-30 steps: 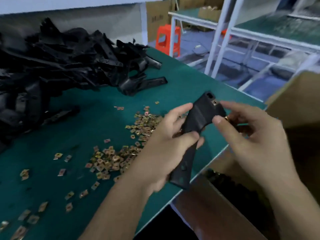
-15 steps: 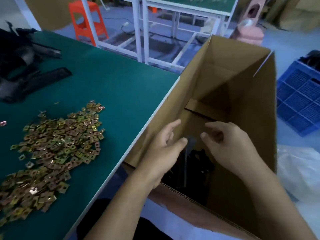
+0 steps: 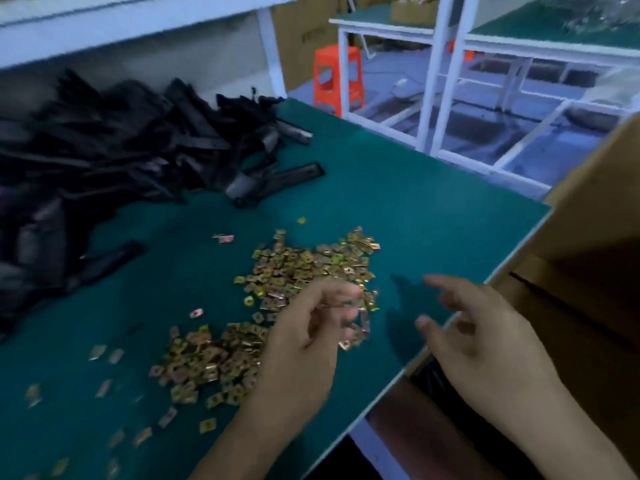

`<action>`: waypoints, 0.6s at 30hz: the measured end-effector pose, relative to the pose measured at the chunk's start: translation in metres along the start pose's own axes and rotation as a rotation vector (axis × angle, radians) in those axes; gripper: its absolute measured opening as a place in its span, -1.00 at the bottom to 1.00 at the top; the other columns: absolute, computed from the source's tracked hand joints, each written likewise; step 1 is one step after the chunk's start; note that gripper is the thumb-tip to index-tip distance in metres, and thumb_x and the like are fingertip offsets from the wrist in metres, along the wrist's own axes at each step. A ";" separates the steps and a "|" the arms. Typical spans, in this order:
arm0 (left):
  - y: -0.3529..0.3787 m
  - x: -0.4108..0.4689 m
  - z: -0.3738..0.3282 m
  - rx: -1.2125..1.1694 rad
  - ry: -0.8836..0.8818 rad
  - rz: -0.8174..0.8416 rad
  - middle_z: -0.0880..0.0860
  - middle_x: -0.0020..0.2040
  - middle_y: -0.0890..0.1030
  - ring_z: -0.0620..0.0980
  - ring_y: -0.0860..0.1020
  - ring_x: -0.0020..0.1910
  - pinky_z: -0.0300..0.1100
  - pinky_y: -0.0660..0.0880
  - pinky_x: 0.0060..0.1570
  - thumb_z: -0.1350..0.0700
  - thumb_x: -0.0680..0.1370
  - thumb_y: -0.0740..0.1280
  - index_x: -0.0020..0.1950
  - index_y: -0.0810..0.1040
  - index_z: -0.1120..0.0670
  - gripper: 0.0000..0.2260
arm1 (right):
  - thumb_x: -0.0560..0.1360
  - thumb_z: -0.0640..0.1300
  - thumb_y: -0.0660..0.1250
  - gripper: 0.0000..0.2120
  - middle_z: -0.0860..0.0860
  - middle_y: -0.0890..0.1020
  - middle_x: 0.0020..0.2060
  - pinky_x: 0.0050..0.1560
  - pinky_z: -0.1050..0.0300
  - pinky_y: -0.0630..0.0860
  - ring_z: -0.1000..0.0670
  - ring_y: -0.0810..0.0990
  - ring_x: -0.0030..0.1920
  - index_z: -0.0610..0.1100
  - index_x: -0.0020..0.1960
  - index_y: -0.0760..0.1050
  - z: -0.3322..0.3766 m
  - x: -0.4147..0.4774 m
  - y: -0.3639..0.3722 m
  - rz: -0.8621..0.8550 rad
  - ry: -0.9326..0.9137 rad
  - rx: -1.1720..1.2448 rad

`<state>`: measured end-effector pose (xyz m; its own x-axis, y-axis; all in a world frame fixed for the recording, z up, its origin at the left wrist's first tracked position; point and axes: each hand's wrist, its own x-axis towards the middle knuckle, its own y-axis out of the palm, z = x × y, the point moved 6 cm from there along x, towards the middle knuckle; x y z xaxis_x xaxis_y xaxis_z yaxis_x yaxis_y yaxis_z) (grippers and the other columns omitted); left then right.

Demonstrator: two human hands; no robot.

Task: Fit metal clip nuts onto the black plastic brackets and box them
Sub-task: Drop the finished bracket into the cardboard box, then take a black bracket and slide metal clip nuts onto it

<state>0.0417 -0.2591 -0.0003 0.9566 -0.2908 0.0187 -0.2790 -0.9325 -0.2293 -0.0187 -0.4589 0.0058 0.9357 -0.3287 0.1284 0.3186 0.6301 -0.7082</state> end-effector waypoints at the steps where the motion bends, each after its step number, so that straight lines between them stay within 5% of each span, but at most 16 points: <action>1: -0.026 0.000 0.003 0.084 0.011 -0.056 -0.20 0.03 0.63 -0.21 0.62 0.04 -0.34 0.57 -0.05 0.28 0.69 0.19 0.05 0.62 -0.21 -0.62 | 0.45 0.11 0.40 -0.49 0.20 0.46 0.02 0.08 0.27 0.39 0.13 0.50 0.09 0.27 0.37 0.40 0.018 0.007 0.020 0.069 -0.053 -0.013; 4: -0.114 -0.005 0.020 0.344 -0.011 -0.280 -0.25 0.14 0.55 -0.34 0.50 0.15 -0.35 0.50 0.03 0.24 0.66 0.24 0.09 0.53 -0.30 -0.62 | 0.43 0.27 0.40 -0.28 0.14 0.29 0.21 0.30 0.14 0.33 0.06 0.30 0.33 0.37 0.49 0.13 0.070 0.022 0.081 0.332 -0.166 -0.069; 7: -0.209 -0.025 0.042 0.542 -0.085 -0.619 -0.02 0.18 0.50 -0.38 0.48 0.02 -0.38 0.38 -0.12 0.23 0.61 0.33 0.16 0.49 -0.19 -0.70 | 0.35 0.45 0.35 -0.13 0.22 0.03 0.45 0.52 -0.15 0.16 0.05 -0.04 0.52 0.41 0.50 -0.07 0.118 0.027 0.130 0.557 -0.262 -0.205; 11: -0.299 -0.045 0.076 0.677 -0.379 -0.805 0.26 0.33 0.41 0.22 0.38 0.30 0.04 0.38 0.17 0.13 0.54 0.46 0.44 0.38 0.02 -0.50 | 0.23 0.57 0.32 0.00 0.18 -0.04 0.55 0.50 -0.29 0.10 -0.06 -0.09 0.58 0.31 0.53 -0.01 0.160 0.018 0.174 0.745 -0.285 -0.422; 15: -0.317 -0.028 0.083 0.314 -0.374 -0.848 0.06 0.17 0.57 0.05 0.58 0.12 -0.09 0.53 -0.06 -0.10 0.49 0.51 0.38 0.28 0.00 -0.41 | 0.28 0.47 0.39 -0.13 0.21 0.18 0.43 0.46 -0.17 0.20 0.02 0.05 0.50 0.30 0.48 0.14 0.178 0.004 0.193 0.717 -0.362 -0.468; 18: -0.310 -0.003 0.087 -0.277 -0.374 -0.915 0.08 0.12 0.55 0.02 0.68 -0.02 -0.10 0.67 -0.15 -0.13 0.47 0.53 0.23 0.14 -0.04 -0.38 | 0.31 0.37 0.47 -0.29 0.26 0.29 0.18 0.41 0.01 0.29 0.08 0.21 0.39 0.33 0.40 0.32 0.182 0.004 0.196 0.702 -0.388 -0.413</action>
<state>0.1324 0.0493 -0.0142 0.7644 0.5975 -0.2421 0.6061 -0.7940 -0.0458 0.0752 -0.2090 -0.0060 0.9035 0.3439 -0.2558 -0.3557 0.2686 -0.8952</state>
